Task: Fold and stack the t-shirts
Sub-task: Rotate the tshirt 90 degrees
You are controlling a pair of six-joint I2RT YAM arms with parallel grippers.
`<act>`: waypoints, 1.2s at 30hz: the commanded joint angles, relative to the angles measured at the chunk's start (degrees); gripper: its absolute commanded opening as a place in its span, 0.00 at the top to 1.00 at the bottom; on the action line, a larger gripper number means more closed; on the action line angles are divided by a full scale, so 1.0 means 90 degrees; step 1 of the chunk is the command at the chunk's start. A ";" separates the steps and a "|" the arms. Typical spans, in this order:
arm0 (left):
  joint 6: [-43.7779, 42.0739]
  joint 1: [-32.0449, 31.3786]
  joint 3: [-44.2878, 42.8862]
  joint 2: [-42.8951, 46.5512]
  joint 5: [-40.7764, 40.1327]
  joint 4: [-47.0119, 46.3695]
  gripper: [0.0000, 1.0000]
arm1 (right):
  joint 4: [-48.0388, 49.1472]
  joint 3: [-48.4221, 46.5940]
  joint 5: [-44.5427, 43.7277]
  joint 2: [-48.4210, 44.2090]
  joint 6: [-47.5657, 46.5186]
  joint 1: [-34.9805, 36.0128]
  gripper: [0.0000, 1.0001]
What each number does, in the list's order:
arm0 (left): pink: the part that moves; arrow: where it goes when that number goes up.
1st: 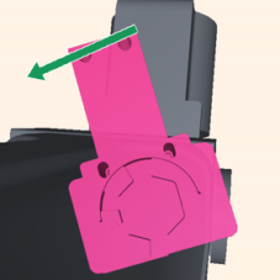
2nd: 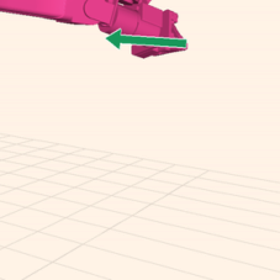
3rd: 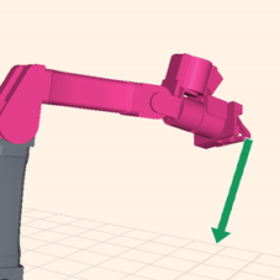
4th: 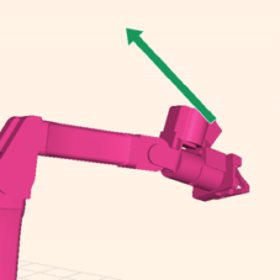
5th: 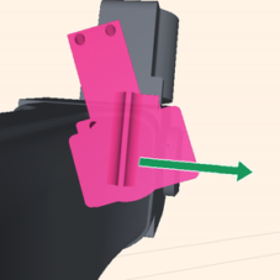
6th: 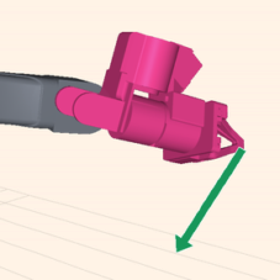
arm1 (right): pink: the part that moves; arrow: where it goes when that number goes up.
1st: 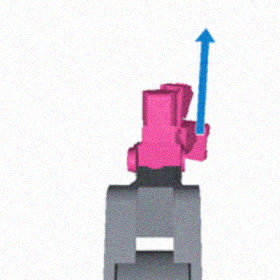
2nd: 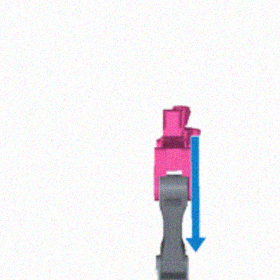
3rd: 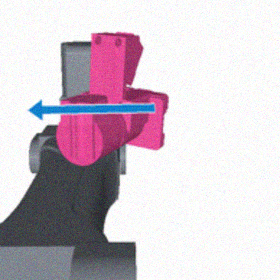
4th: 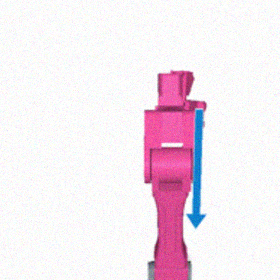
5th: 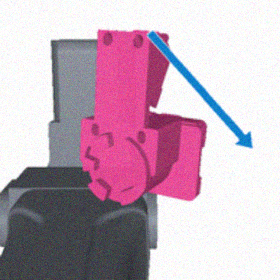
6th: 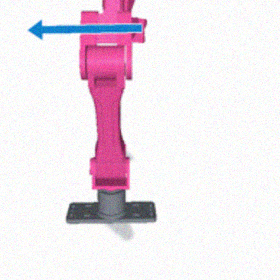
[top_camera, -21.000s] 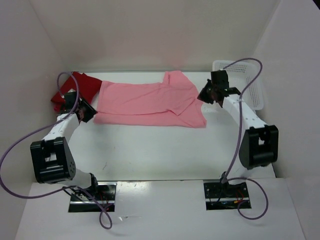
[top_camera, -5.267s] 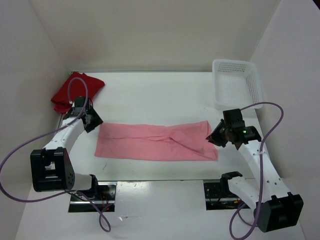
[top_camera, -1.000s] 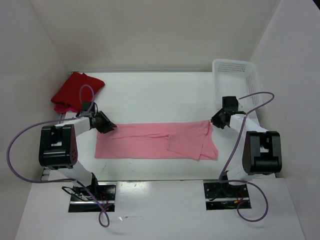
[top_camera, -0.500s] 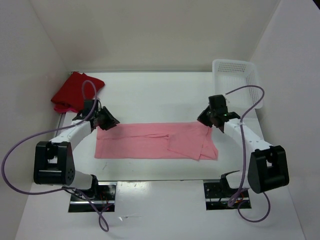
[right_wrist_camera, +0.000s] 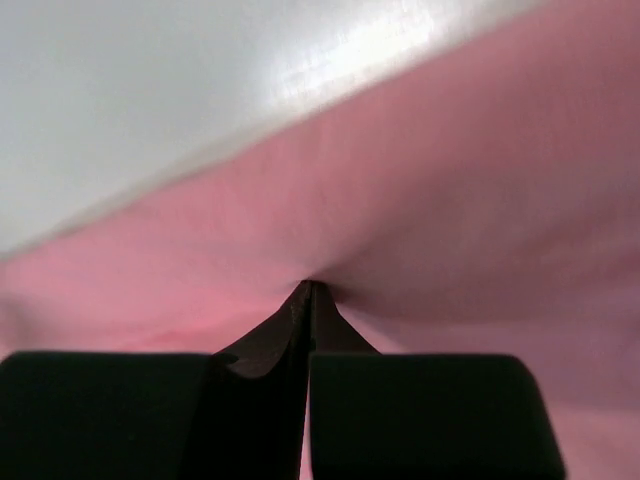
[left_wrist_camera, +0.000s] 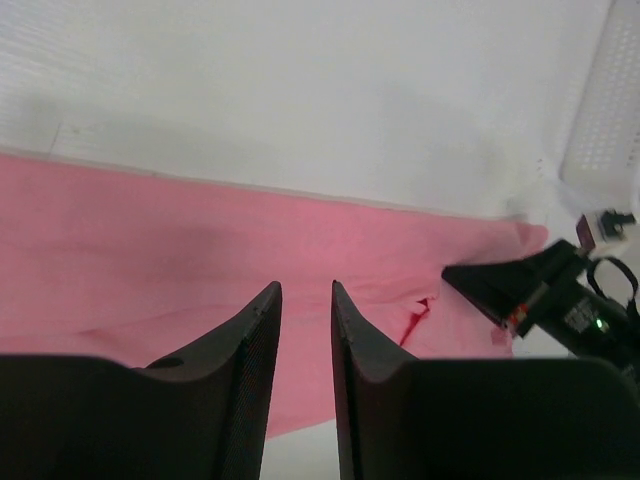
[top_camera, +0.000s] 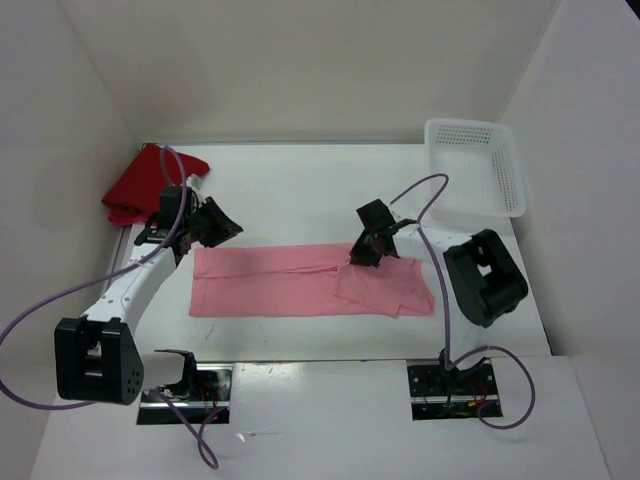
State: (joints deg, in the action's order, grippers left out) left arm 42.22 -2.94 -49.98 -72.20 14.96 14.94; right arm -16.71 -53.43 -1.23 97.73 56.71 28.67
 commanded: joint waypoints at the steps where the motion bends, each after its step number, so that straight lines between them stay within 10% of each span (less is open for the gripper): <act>1: 0.0036 -0.0044 -0.0208 0.0258 0.0349 0.0097 0.67 | 0.0323 -0.0585 -0.0195 0.0826 -0.0031 -0.0128 1.00; 7: -0.0285 -0.0044 -0.0209 0.0678 0.0155 0.0634 0.67 | 0.0120 -0.3111 0.0361 0.2799 -0.0480 -0.0128 1.00; 10: -0.0365 -0.0044 -0.0286 0.0679 0.0095 0.0790 0.67 | -0.1066 -0.6446 0.0577 0.4517 -0.0890 -0.0061 0.99; 14: -0.0423 -0.0044 -0.0753 0.0620 0.0095 0.0938 0.65 | -0.3748 -1.3716 0.0558 0.6763 -0.1417 0.0008 0.84; 25: -0.0403 0.0014 -0.1194 0.0172 0.0369 0.0596 0.63 | -0.0264 -0.3897 0.1075 0.0582 -0.1409 0.0603 0.59; 36: -0.0882 0.0082 -0.1616 -0.0522 0.0047 0.0537 0.61 | 0.1572 -0.1837 0.1259 0.0955 0.0056 0.2732 0.53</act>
State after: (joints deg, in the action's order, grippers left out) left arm 36.77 -2.98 -62.26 -77.03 16.27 21.56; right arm -10.44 -70.78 10.26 104.53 52.69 53.74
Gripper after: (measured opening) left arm 0.391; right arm 0.468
